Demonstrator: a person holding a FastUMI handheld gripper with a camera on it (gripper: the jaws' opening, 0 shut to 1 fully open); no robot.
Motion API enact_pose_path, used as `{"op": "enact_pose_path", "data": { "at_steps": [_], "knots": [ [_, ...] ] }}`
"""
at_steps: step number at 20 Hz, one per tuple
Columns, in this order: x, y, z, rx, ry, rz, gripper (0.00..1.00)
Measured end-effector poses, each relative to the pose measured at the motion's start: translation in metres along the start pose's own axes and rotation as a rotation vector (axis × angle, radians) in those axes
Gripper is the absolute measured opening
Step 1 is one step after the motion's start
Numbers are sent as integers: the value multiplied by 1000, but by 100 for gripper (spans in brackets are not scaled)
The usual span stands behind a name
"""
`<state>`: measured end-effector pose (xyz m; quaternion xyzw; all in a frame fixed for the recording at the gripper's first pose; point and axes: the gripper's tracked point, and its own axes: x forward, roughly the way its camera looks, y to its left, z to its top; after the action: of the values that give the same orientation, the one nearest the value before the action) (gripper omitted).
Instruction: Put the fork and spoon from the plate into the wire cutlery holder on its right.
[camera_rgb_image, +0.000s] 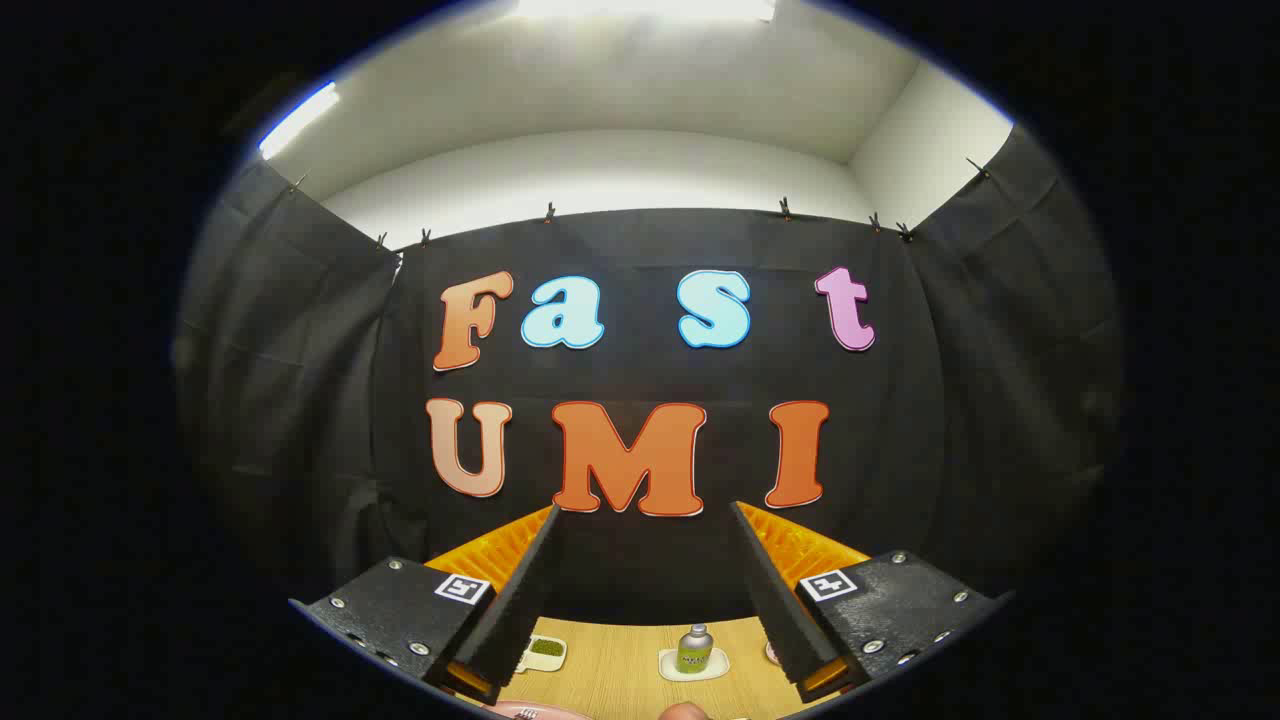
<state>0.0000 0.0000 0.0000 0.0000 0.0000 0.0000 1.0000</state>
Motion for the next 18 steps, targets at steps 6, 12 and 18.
{"op": "enact_pose_path", "data": {
  "at_steps": [6, 12, 18],
  "knots": [
    [-2, 0, 3, -6, -11, -3, 97],
    [-3, 0, 2, -2, -8, -10, 97],
    [-5, 1, 0, 2, -4, -15, 97]
  ]
}}
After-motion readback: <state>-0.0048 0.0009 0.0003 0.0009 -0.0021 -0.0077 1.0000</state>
